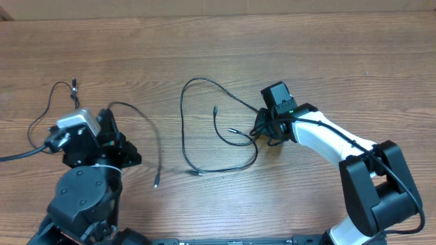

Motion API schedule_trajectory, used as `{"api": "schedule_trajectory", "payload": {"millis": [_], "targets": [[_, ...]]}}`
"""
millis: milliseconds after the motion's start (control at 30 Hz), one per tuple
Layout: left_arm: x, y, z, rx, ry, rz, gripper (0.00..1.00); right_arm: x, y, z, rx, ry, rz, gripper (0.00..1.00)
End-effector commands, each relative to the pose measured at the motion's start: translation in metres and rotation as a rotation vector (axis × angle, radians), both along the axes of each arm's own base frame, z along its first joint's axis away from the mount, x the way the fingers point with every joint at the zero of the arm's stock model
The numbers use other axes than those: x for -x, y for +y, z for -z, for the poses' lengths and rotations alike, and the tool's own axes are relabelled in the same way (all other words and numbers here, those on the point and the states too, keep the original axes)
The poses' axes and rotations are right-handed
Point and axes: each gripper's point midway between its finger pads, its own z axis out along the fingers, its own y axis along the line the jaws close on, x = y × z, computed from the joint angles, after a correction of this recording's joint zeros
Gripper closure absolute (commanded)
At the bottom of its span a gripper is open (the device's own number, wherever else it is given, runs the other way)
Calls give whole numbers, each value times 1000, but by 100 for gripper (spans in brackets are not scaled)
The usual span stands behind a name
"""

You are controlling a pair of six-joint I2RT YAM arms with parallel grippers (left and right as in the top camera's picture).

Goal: Untangle cables

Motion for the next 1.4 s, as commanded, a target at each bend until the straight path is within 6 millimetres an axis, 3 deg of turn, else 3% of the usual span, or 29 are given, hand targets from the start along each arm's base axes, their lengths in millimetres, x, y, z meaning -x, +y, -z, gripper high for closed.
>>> {"api": "schedule_trajectory", "payload": {"millis": [0,100,333,567,667,733,800,900,1033,1133,1233,1300,1367], "targets": [[6,-3,14,79,62,11,96,-11,1,-13,-5,-46,14,91],[13,-14,34,98,151,72,96,-11,1,-13,-6,-45,14,91],[22,-35,58,119,261,194,96,-11,1,-13,-6,-45,14,87],[10,-41,81,118,338,169,96,-11,1,-13,-5,-45,14,87],[-5,-37,86,75,344,107,96,-11,1,-13,-5,-45,14,87],[-22,-28,79,25,297,31,96,-10,1,-13,-4,-43,14,87],[-41,-21,58,-63,202,-26,96,-10,0,-12,-3,-39,14,87],[-63,-6,9,-153,7,-149,96,-9,0,-12,-1,-39,10,87],[-72,27,-67,-174,-273,-371,96,-9,0,-12,0,-39,7,87],[-78,45,-97,-146,-405,-451,96,-9,0,-12,0,-40,7,87],[-95,62,-89,-177,-385,-499,96,-9,0,-12,0,-40,7,87],[-110,73,-64,-216,-295,-526,96,-10,0,-12,0,-40,7,87],[-127,86,-25,-238,-164,-554,96,-9,0,-12,0,-40,7,87]]}}
